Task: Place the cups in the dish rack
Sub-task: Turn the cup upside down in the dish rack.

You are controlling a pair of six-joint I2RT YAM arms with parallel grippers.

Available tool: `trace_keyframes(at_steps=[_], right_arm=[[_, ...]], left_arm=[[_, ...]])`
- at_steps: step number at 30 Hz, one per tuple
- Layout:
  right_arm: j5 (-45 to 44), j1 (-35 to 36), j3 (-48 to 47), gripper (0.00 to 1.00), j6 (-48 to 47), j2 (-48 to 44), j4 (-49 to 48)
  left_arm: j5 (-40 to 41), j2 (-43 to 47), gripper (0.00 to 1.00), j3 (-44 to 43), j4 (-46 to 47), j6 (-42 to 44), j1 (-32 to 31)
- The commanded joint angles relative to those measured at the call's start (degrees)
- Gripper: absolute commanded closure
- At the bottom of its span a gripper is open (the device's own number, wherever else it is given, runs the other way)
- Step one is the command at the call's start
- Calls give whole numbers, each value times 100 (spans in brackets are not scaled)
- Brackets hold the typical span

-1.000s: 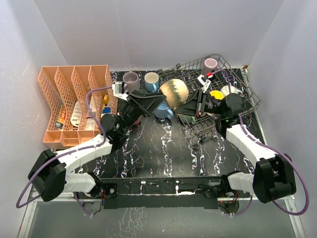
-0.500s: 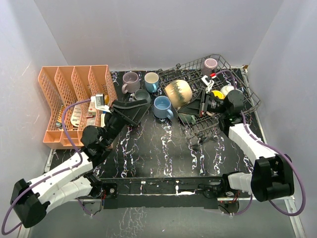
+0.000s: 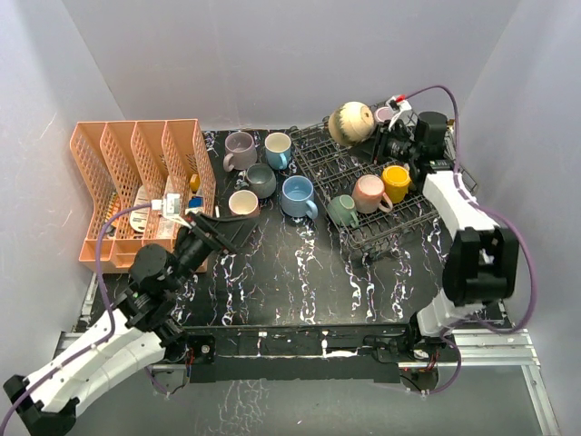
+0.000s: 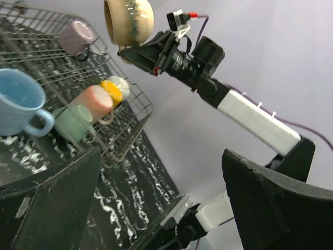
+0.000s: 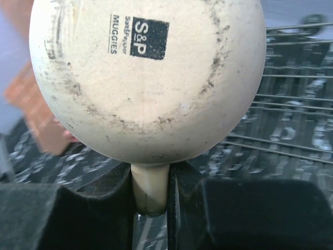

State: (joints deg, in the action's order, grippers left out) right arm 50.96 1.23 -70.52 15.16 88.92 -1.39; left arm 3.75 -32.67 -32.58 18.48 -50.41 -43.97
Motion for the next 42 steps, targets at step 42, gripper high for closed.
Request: trace_keyframes(at_steps=[42], right_arm=[[-4019, 8, -4488, 73, -2414, 4819, 175]], left_arm=[[871, 1280, 3, 886, -1582, -38, 33]])
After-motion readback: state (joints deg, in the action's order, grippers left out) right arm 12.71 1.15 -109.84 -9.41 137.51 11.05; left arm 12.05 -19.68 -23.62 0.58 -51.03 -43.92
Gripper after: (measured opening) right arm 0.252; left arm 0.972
